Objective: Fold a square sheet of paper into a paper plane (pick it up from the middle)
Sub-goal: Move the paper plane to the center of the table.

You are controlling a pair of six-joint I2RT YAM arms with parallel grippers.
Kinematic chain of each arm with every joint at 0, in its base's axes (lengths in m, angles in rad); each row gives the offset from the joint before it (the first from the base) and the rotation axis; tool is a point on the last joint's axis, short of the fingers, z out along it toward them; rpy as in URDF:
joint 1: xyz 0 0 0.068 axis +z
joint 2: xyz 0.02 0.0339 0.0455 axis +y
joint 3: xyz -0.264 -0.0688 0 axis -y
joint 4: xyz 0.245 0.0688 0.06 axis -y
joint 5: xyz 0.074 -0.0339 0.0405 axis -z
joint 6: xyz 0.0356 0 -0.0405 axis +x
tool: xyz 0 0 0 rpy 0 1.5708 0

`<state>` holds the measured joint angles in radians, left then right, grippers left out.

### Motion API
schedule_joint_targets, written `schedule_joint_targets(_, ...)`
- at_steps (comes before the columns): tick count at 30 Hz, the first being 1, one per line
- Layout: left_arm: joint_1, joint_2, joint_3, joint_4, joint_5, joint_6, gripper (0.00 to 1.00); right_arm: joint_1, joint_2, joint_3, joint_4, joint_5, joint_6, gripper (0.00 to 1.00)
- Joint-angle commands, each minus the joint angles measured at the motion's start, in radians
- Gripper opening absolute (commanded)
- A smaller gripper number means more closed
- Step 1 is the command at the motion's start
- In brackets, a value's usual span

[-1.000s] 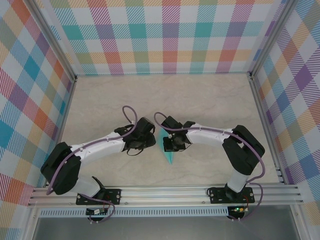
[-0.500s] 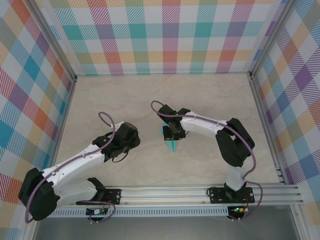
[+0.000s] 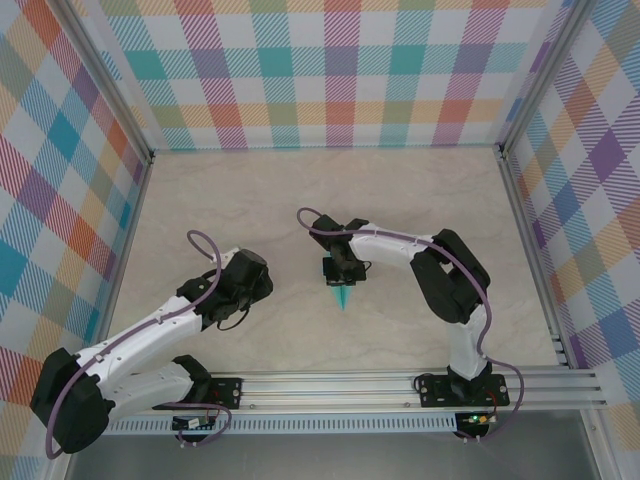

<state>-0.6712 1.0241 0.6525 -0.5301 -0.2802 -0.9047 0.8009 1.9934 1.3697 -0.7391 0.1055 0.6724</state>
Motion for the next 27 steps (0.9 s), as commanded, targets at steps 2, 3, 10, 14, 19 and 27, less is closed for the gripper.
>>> schedule_joint_targets(2,0.021,-0.009,-0.019,-0.012,0.001,-0.005,0.47,0.000,0.037,0.018,-0.014,-0.013,0.029,0.16)
schedule_joint_targets(3,0.022,-0.009,-0.019,-0.012,0.001,-0.006,0.48,0.000,0.045,0.016,-0.010,-0.013,0.034,0.16)
schedule_joint_targets(10,0.024,-0.013,-0.019,-0.020,-0.002,0.002,0.48,0.000,0.085,-0.005,-0.008,-0.012,0.054,0.21)
schedule_joint_targets(14,0.024,-0.016,-0.021,-0.027,-0.008,0.005,0.49,0.000,0.055,0.006,-0.017,-0.015,0.038,0.23)
schedule_joint_targets(19,0.025,-0.019,-0.007,-0.042,-0.036,0.037,0.51,0.000,-0.058,0.016,-0.024,0.004,0.000,0.33)
schedule_joint_targets(27,0.041,-0.032,0.011,-0.084,-0.107,0.078,0.56,0.000,-0.245,0.005,-0.056,0.073,-0.054,0.46)
